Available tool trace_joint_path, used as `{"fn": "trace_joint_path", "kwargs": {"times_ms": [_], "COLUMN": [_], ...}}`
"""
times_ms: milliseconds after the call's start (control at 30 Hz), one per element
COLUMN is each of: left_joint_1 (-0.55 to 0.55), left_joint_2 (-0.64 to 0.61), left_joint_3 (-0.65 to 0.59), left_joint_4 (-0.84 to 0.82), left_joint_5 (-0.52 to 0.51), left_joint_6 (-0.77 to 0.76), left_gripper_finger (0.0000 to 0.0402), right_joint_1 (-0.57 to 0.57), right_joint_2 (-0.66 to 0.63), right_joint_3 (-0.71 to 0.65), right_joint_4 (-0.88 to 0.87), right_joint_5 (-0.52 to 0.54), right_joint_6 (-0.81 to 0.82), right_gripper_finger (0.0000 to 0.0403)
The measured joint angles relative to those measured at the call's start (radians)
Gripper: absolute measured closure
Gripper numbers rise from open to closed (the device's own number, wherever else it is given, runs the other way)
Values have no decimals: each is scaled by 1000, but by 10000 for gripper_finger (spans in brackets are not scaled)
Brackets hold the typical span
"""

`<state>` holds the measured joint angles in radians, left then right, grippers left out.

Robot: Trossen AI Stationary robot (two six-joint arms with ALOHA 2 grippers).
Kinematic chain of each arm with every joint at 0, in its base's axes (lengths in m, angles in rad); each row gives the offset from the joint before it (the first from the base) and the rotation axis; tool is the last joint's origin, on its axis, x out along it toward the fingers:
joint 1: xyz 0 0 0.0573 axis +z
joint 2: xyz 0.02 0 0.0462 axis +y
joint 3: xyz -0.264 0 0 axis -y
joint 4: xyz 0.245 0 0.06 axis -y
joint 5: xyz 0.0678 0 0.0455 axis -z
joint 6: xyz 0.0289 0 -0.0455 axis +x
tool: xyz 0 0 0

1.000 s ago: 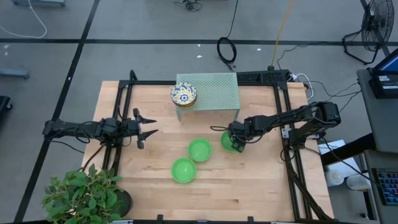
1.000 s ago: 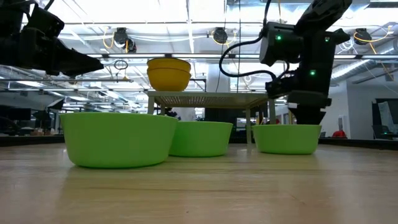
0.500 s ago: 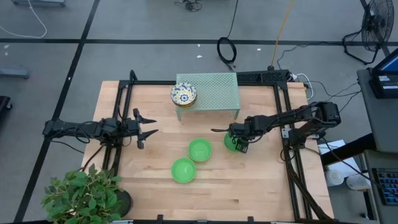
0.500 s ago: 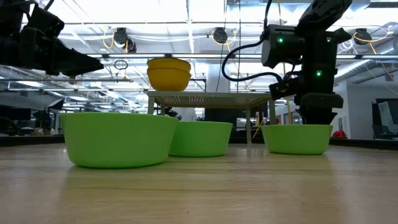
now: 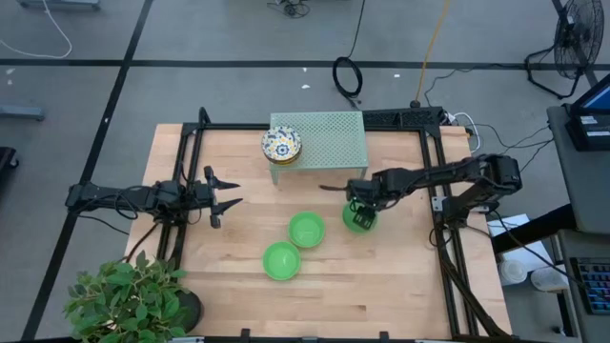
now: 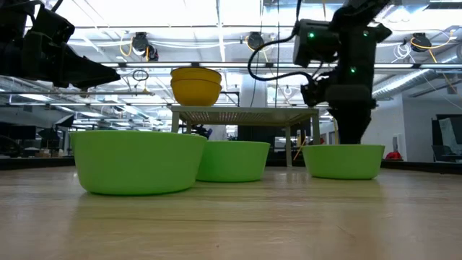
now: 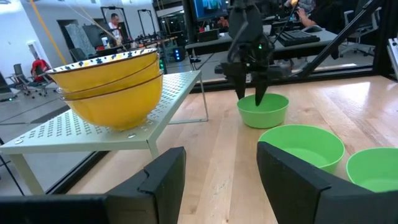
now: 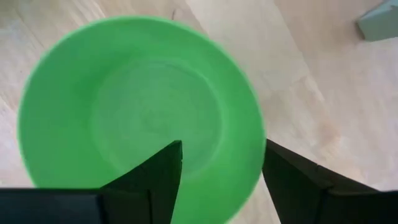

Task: Pick & Place Mini bowls
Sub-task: Put the top right green bowl on the shelf

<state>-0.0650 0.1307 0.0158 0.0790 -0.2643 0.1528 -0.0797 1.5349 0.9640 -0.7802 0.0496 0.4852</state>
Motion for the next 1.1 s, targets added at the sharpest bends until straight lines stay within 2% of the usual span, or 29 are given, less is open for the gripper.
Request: {"fn": "trace_joint_path", "kwargs": {"times_ms": [333,1100], "left_joint_1": [0,0], "left_joint_2": [0,0], "left_joint_3": [0,0], "left_joint_4": [0,0], "left_joint_5": [0,0], "left_joint_6": [0,0], "left_gripper_finger": [199,199], "right_joint_1": [-55,-54], "right_joint_2": [0,0], "right_joint_3": [28,23], "right_joint_4": [-98,-104], "right_joint_5": [-28,-26], "right_joint_6": [6,83], "right_gripper_finger": [200,200]}}
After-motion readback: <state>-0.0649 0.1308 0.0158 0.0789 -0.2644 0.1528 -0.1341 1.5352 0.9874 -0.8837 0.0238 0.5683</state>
